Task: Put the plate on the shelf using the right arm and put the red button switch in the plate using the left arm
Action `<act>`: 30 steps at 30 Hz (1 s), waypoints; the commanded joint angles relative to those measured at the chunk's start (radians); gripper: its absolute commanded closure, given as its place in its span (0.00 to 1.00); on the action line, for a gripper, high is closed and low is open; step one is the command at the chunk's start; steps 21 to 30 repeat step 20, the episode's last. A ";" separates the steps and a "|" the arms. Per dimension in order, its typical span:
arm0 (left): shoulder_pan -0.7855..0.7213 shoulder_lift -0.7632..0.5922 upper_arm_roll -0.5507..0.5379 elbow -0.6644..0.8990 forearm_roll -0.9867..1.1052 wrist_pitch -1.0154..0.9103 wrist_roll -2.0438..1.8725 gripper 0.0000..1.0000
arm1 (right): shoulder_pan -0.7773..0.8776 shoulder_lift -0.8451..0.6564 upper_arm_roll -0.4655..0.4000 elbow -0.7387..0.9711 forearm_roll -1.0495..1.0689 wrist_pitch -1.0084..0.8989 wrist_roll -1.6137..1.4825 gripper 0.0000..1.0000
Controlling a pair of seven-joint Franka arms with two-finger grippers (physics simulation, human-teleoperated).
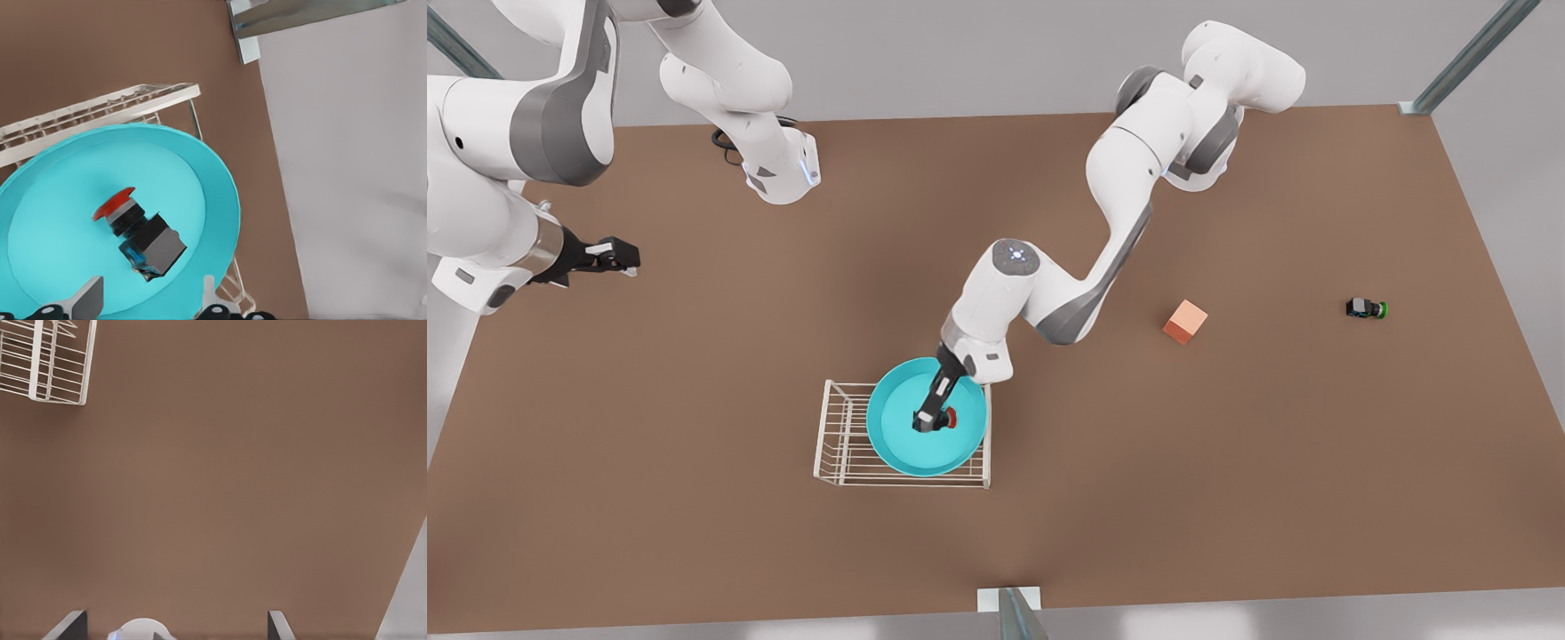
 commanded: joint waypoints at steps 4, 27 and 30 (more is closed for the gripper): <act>0.110 -0.172 0.008 -0.005 0.001 -0.648 0.375 0.00 | 0.000 -0.001 0.000 0.000 0.001 0.000 -0.002 0.00; 0.466 -0.764 0.018 -0.511 -0.034 -1.159 1.759 0.00 | 0.006 -0.002 0.000 0.010 -0.009 0.006 0.012 0.00; 0.466 -0.764 0.018 -0.511 -0.034 -1.159 1.759 0.00 | 0.006 -0.002 0.000 0.010 -0.009 0.006 0.012 0.00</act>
